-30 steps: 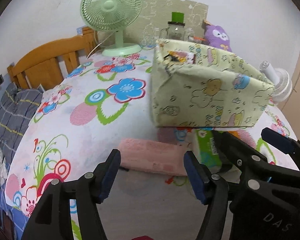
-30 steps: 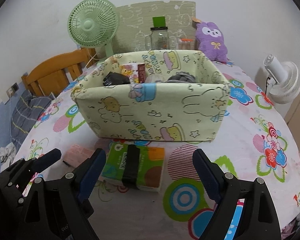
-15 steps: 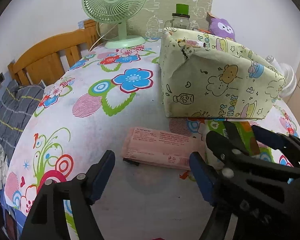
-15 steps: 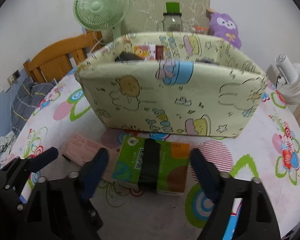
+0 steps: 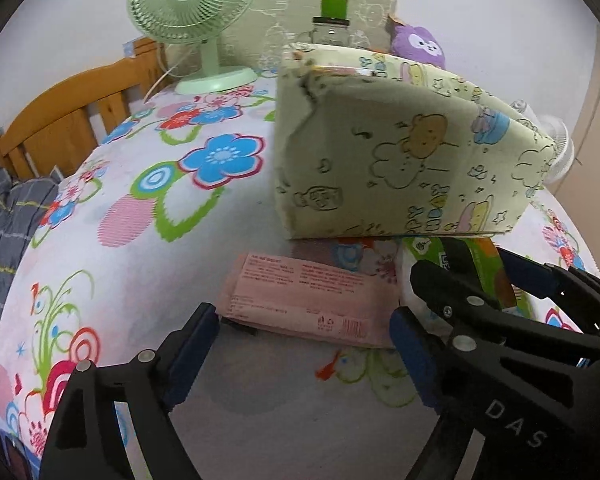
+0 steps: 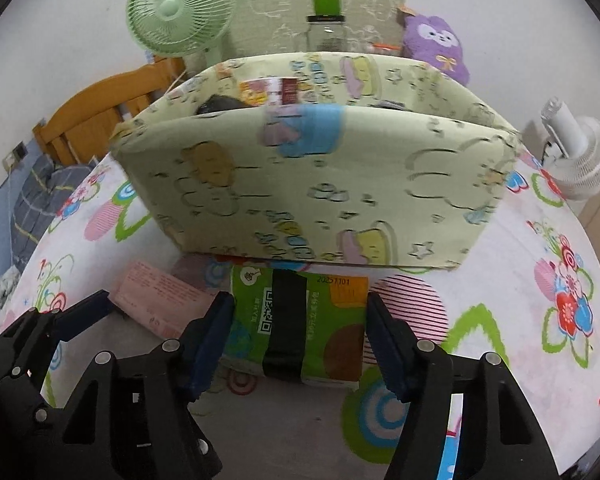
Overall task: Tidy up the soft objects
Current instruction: 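Grasp the green tissue pack with the right tool while the left tool grasps the pink packet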
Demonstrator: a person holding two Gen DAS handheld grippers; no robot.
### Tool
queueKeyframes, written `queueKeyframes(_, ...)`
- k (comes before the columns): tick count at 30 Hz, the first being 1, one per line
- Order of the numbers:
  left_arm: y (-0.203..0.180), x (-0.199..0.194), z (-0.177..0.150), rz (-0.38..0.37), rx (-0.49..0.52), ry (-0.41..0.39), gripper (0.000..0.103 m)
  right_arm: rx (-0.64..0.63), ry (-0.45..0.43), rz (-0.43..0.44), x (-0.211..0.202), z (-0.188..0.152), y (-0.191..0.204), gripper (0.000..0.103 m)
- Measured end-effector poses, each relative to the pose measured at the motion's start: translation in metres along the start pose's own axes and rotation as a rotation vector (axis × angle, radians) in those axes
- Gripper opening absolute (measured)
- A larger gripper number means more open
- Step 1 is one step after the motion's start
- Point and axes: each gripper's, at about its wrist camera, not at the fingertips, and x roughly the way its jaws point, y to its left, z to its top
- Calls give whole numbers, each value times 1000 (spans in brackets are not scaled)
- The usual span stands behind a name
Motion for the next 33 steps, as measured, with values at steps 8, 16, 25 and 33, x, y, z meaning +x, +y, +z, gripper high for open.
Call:
queueKeyframes(8, -19, 5, 8, -40, 37, 1, 89, 49, -7, -27, -5, 2, -25, 67)
queueKeyframes(16, -35, 14, 16, -47, 35, 16, 92, 88, -16, -34, -9, 4, -48, 67)
queueKeyframes(25, -48, 19, 14, 21, 33, 26, 93, 105, -14, -11, -7, 0, -56, 67)
queueKeyframes(33, -51, 13, 6, 19, 51, 15, 92, 82, -22, -7, -11, -5, -54, 66)
